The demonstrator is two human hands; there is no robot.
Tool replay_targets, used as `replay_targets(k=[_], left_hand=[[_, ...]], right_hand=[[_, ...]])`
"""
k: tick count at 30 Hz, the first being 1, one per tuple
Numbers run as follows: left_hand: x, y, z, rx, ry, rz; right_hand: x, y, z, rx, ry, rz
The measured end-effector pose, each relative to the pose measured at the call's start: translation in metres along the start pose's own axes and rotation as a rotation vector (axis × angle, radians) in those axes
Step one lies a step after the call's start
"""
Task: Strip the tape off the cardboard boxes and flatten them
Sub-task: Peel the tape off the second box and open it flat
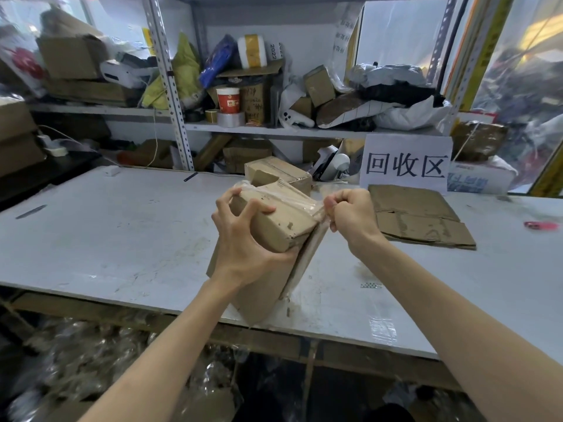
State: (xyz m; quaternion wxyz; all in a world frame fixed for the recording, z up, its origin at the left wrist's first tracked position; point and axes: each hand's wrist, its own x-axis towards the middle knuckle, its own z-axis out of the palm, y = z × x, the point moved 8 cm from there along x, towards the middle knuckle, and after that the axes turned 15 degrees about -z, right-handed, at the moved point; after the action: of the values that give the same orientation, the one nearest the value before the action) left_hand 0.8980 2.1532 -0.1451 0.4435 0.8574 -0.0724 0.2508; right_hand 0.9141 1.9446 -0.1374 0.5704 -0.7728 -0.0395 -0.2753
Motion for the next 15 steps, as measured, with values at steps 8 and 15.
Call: replay_targets(k=[8,15], left_hand=[[0.018,0.002,-0.007,-0.017,0.082,-0.132],[0.012,0.006,-0.005,-0.052,0.063,-0.103]], right_hand=[[0.008,-0.023,-0.008,0.094,-0.03,-0.173],[0.003,-0.027,0.009,-0.07,-0.155,-0.239]])
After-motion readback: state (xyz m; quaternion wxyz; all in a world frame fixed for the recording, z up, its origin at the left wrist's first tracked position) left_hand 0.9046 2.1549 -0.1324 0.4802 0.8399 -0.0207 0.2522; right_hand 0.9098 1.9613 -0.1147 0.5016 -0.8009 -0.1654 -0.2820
